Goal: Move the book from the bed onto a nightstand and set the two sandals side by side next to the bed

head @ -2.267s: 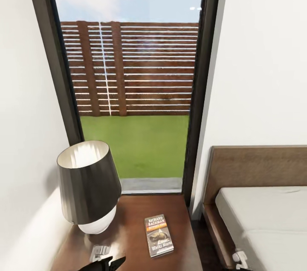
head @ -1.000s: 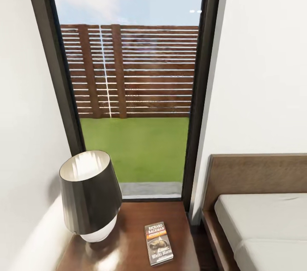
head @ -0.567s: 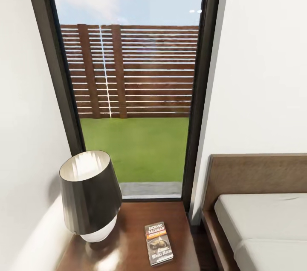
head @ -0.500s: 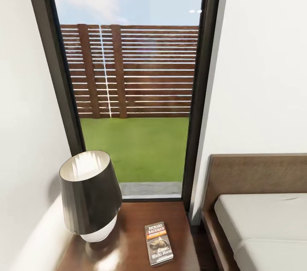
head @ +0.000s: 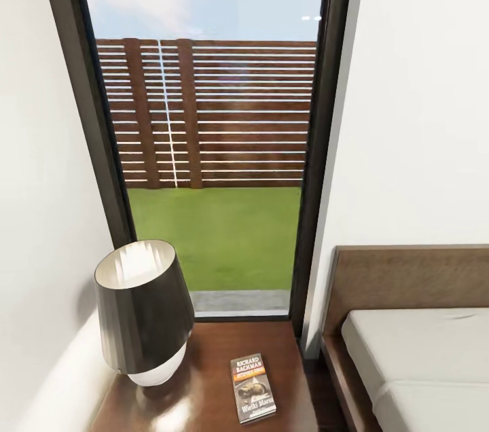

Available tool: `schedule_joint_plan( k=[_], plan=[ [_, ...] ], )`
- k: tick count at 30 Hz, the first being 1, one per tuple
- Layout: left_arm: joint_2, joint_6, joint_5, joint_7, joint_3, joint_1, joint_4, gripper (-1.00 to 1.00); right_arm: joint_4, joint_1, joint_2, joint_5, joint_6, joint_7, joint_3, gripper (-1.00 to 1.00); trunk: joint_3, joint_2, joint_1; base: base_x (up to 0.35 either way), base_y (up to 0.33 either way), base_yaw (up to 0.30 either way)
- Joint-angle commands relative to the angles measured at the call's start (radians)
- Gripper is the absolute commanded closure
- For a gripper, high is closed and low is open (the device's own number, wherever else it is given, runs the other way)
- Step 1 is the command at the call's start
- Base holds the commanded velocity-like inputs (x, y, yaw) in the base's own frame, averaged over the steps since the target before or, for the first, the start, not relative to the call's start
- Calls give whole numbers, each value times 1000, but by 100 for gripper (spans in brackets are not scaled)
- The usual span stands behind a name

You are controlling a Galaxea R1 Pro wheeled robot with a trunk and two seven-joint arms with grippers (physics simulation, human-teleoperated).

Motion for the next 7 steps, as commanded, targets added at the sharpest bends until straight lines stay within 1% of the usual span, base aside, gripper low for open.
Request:
schedule_joint_plan(
  k=[1,7],
  plan=[
    [0,-3,-10,-3,8,-1,1,-100,4,-2,0,-10,-5,5,9,-100,-1,-1,0,0,0,0],
    [0,-4,-10,-3,9,-1,1,-100,4,-2,0,-10,-5,5,9,-100,-1,-1,0,0,0,0]
  ],
)
